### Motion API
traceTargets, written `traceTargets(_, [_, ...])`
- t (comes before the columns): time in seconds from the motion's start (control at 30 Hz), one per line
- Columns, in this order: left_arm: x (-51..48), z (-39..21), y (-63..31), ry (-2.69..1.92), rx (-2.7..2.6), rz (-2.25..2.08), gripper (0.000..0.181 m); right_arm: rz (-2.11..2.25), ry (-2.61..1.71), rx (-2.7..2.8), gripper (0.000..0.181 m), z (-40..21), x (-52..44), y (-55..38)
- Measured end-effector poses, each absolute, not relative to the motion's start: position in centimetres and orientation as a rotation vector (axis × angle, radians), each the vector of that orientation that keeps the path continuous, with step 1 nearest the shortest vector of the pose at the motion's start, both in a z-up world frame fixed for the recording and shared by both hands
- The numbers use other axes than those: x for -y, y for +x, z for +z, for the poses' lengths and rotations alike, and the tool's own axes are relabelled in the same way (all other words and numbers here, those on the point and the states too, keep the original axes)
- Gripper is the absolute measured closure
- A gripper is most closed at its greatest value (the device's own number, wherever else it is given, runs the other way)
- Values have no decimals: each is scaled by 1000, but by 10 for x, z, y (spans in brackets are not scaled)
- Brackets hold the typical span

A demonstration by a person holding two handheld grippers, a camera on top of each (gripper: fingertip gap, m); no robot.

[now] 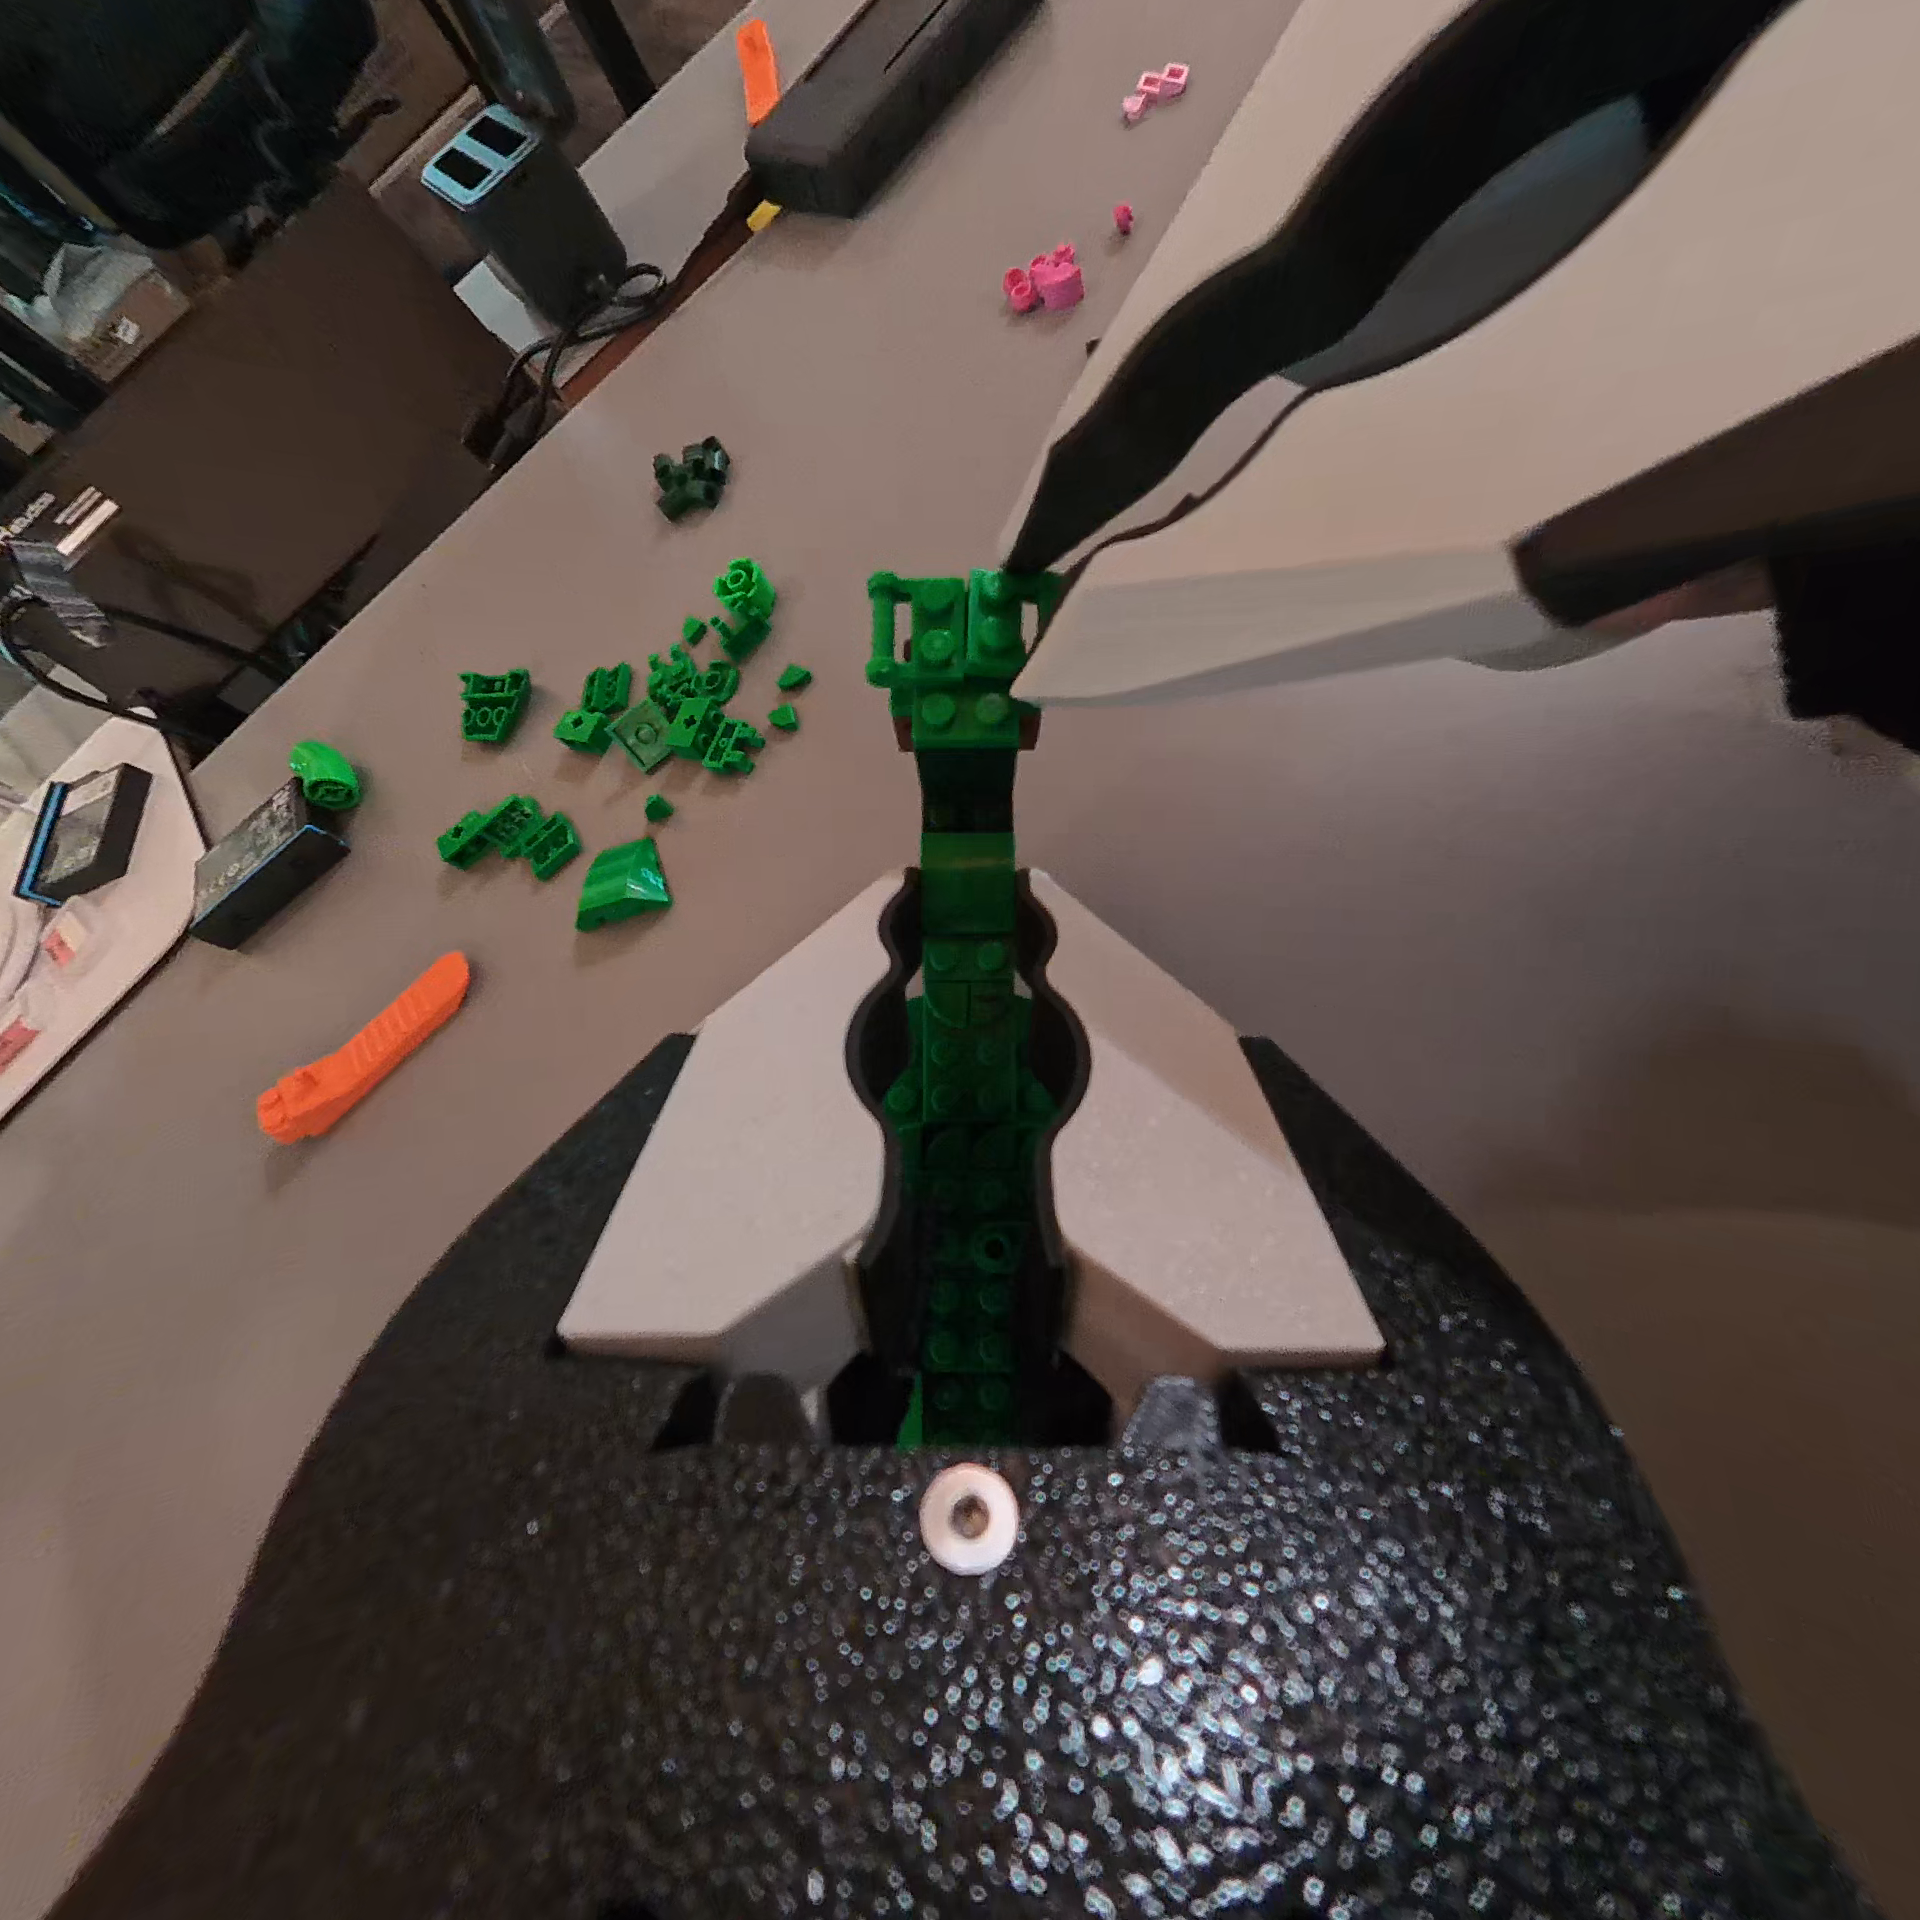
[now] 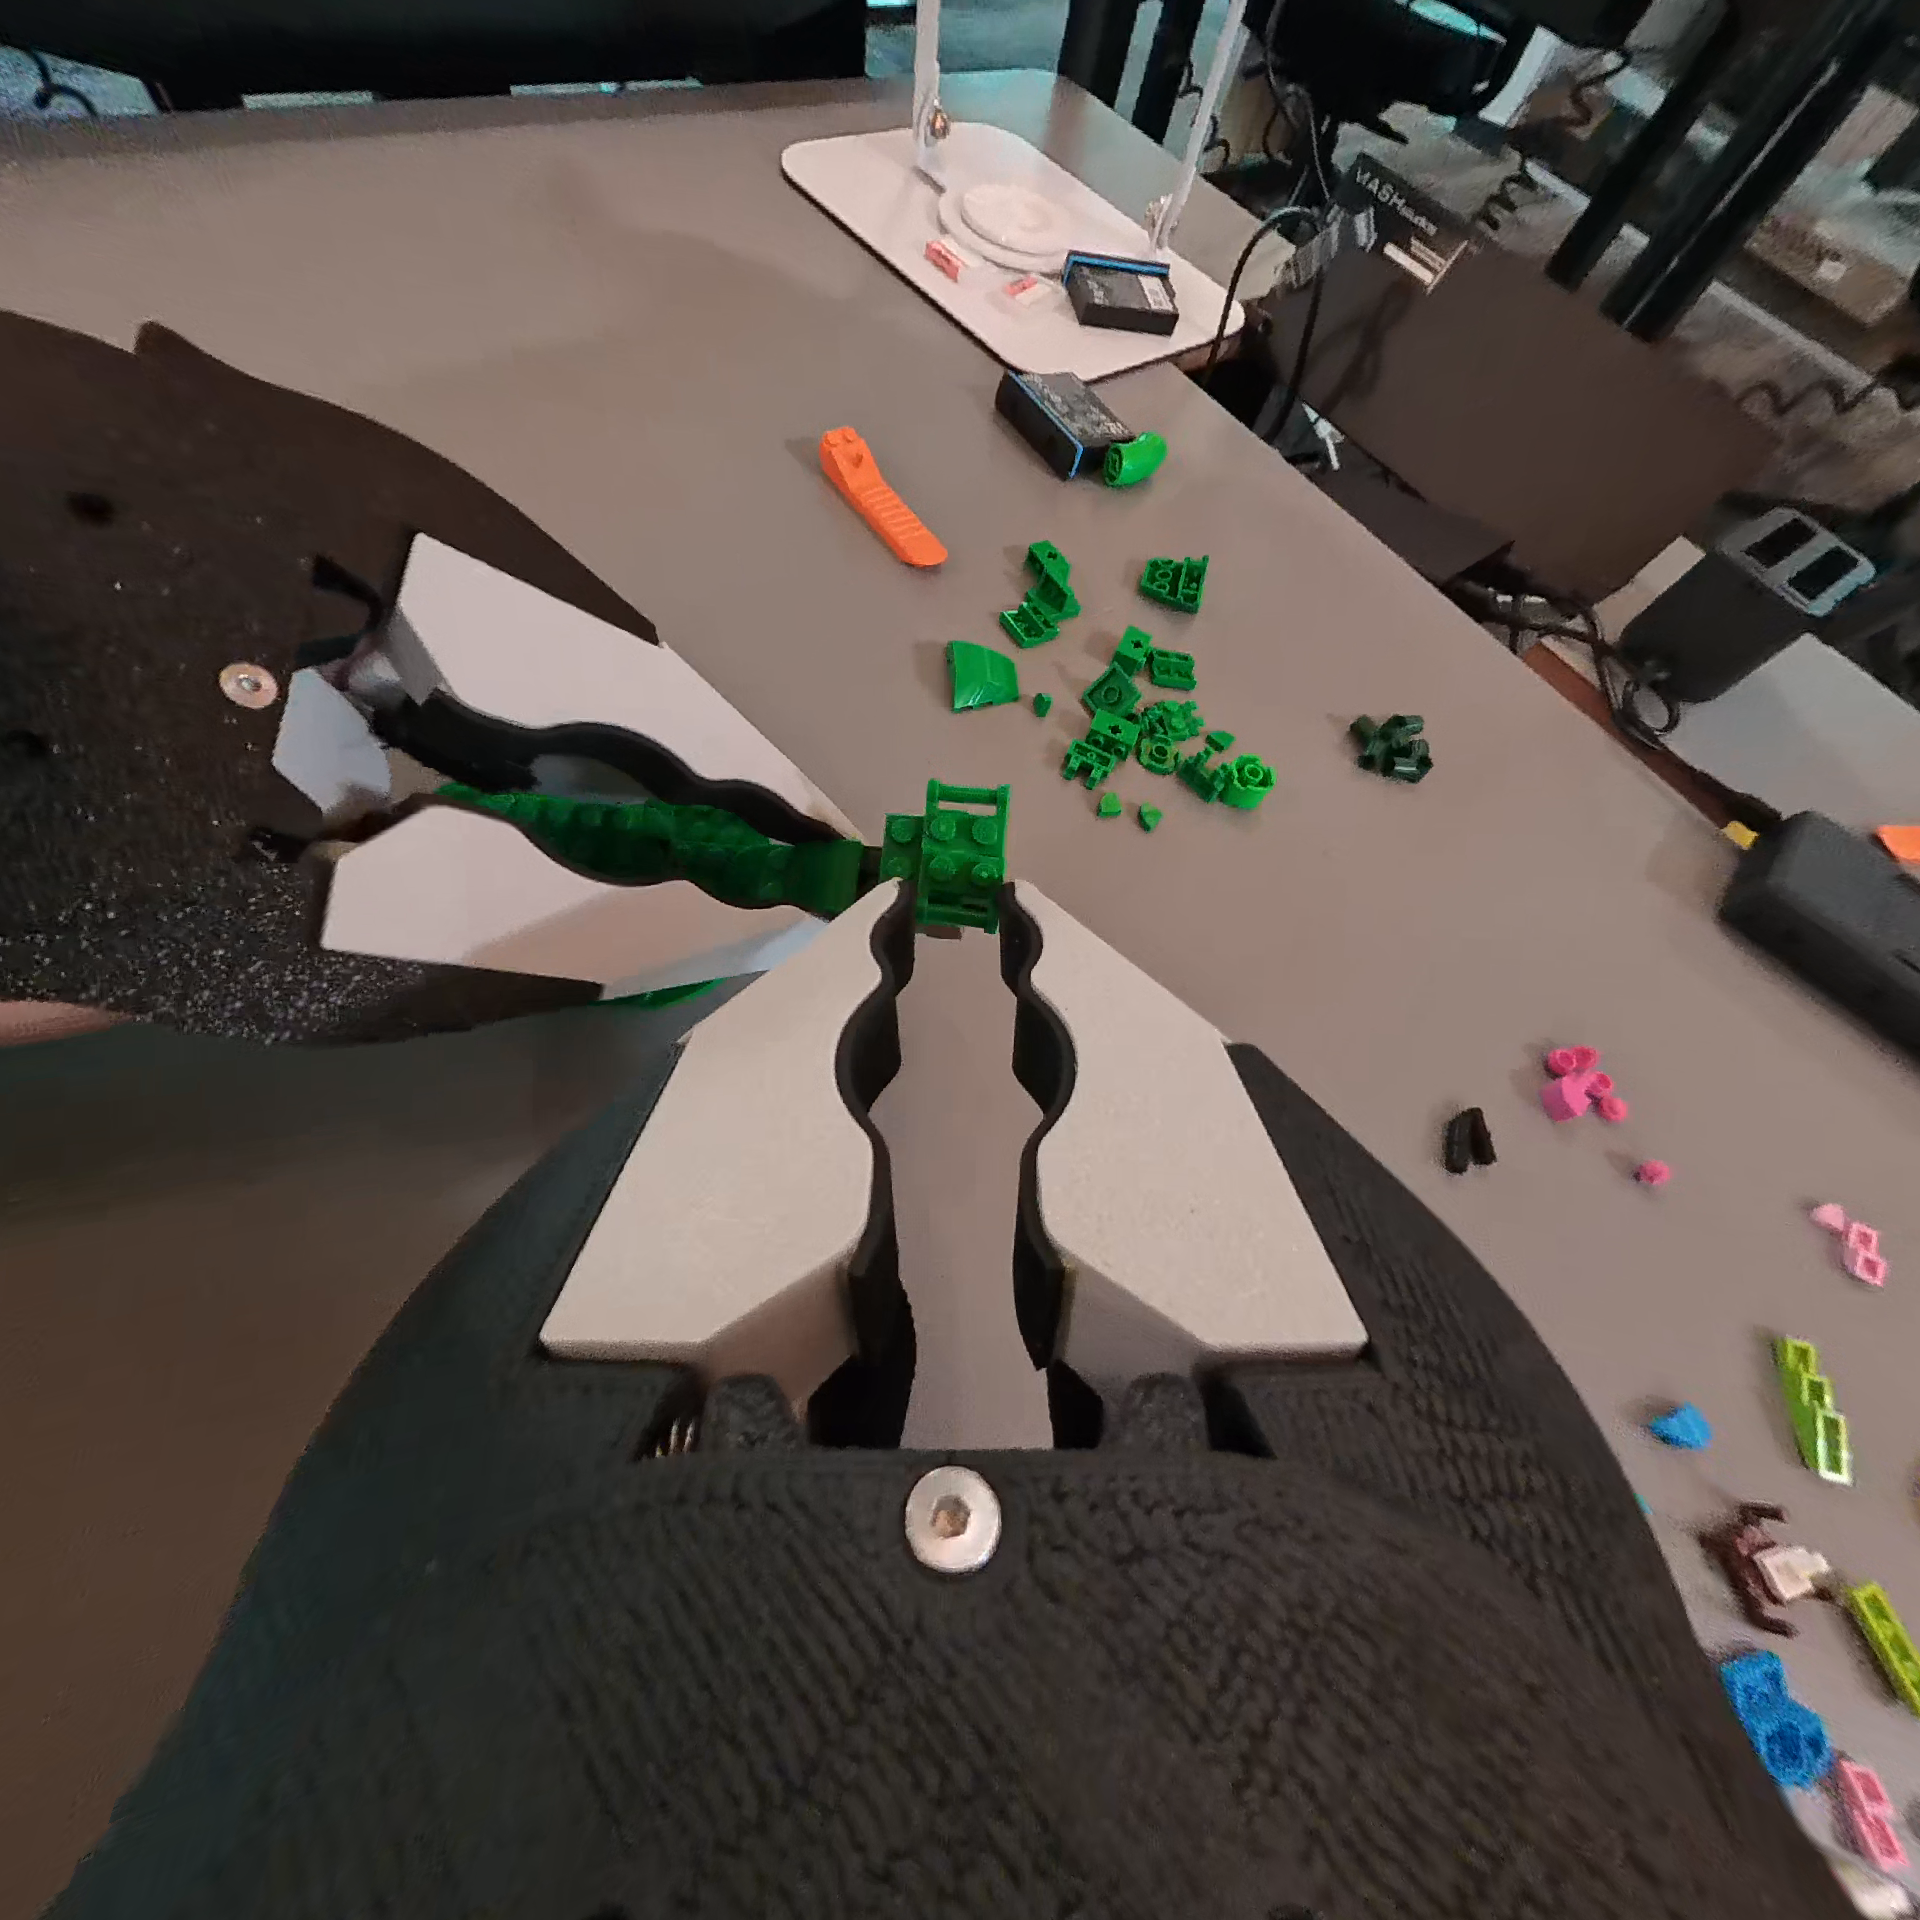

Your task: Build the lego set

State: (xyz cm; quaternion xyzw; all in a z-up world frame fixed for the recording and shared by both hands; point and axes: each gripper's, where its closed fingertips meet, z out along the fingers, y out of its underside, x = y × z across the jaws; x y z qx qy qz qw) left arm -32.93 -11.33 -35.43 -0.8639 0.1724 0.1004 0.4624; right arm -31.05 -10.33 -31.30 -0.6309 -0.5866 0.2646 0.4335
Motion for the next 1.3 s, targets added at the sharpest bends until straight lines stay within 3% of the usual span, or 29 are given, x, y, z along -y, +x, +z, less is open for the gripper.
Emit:
traceTargets(0.87, [115, -361, -333, -2166, -399, 254, 167, 331, -1489, 1553, 167, -321, 103, -315])
traceTargets(1.3, [115, -365, -333, -2178, -406, 248, 166, 440, -1568, 1535, 167, -326, 102, -314])
